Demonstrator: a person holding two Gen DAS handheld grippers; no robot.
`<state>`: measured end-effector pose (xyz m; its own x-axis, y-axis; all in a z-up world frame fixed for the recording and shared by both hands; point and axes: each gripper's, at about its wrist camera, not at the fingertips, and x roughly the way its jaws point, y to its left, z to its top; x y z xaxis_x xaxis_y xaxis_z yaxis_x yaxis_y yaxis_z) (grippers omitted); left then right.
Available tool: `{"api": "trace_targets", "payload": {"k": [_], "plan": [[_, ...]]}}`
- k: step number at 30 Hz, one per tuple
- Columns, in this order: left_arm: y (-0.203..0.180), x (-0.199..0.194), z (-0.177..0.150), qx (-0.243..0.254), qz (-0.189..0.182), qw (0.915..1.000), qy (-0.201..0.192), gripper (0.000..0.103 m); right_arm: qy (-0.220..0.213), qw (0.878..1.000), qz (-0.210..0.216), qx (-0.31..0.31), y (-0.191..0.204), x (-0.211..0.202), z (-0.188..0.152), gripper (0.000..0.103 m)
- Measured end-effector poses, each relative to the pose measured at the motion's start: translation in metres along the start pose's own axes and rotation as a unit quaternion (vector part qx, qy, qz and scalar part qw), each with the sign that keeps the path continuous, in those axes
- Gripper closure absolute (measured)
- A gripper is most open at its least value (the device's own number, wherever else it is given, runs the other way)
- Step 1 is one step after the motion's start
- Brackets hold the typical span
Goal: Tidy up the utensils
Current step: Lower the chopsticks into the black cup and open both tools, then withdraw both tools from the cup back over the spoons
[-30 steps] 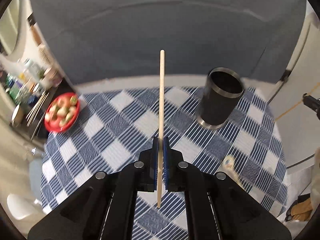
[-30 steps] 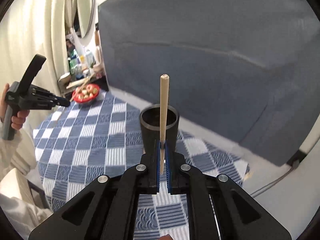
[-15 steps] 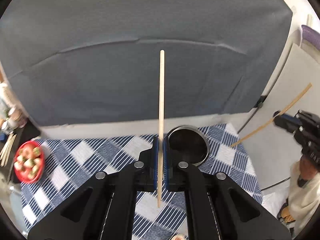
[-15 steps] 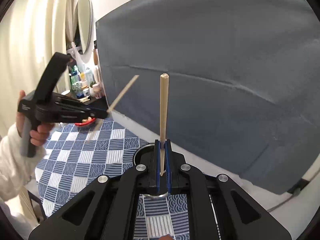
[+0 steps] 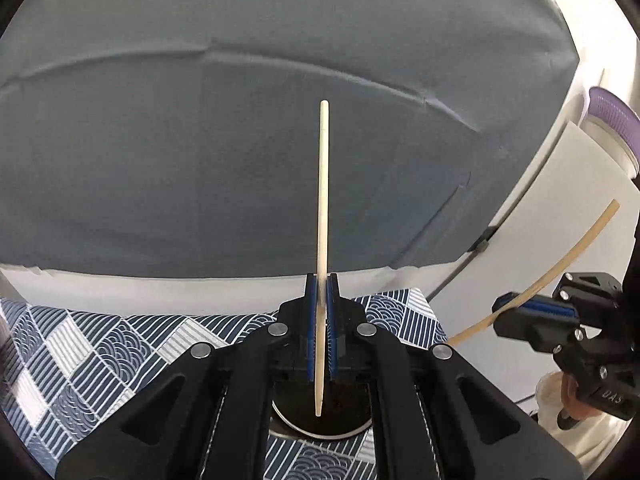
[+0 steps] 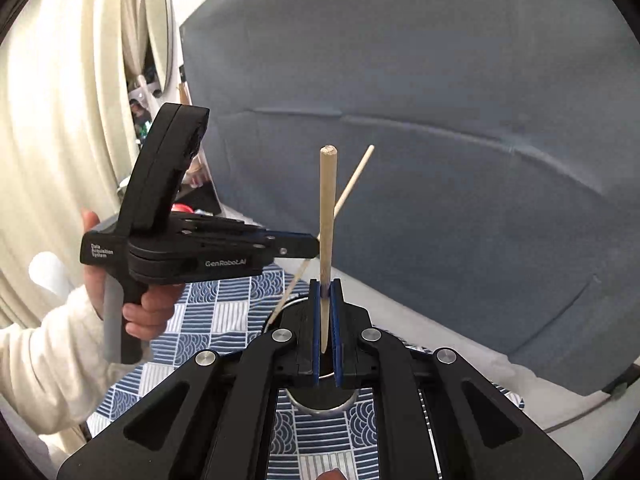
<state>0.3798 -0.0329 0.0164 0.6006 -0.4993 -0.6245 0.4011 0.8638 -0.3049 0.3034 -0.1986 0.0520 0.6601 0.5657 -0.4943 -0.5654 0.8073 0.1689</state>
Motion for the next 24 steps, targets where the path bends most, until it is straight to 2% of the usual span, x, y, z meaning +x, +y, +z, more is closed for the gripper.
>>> {"api": "trace_targets", "payload": {"k": [6, 8, 9, 10, 11, 12, 14, 15, 16, 21, 24], "plan": [[0.010, 0.004, -0.012, -0.006, -0.021, 0.9996, -0.017, 0.098, 0.020, 1.000, 0.001, 0.001, 0.003, 0.023, 0.000, 0.098], [0.011, 0.001, -0.017, -0.006, -0.026, 0.9994, -0.023, 0.094, 0.024, 1.000, 0.006, 0.002, 0.004, 0.027, -0.003, 0.096], [0.010, -0.002, -0.021, -0.001, -0.023, 0.9993, -0.029, 0.083, 0.024, 1.000, 0.007, 0.002, 0.005, 0.027, -0.004, 0.086], [0.010, -0.006, -0.025, 0.005, -0.019, 0.9992, -0.035, 0.068, 0.023, 1.000, 0.004, 0.000, 0.006, 0.027, -0.006, 0.058], [0.010, -0.008, -0.027, 0.009, -0.017, 0.9991, -0.037, 0.051, 0.023, 1.000, 0.001, -0.004, 0.007, 0.027, -0.008, 0.042], [0.010, -0.014, -0.031, 0.008, -0.015, 0.9991, -0.040, 0.045, 0.020, 1.000, -0.002, -0.007, 0.007, 0.024, -0.011, 0.023], [0.015, -0.028, -0.036, -0.004, -0.008, 0.9989, -0.046, 0.031, 0.016, 1.000, -0.013, -0.012, 0.008, 0.015, -0.018, 0.017], [0.019, -0.034, -0.040, -0.015, -0.001, 0.9990, -0.043, 0.016, 0.018, 1.000, -0.020, -0.013, 0.006, 0.011, -0.022, 0.012], [0.023, -0.042, -0.046, -0.029, 0.012, 0.9987, -0.041, 0.011, 0.021, 0.999, -0.031, -0.013, 0.006, 0.009, -0.027, 0.012], [0.027, -0.066, -0.082, -0.046, 0.093, 0.9943, -0.022, 0.006, 0.052, 0.997, -0.058, 0.026, 0.000, 0.005, -0.058, 0.010], [0.022, -0.070, -0.107, -0.040, 0.104, 0.9937, 0.000, 0.006, 0.062, 0.994, -0.073, 0.054, 0.000, 0.003, -0.083, 0.008]]}}
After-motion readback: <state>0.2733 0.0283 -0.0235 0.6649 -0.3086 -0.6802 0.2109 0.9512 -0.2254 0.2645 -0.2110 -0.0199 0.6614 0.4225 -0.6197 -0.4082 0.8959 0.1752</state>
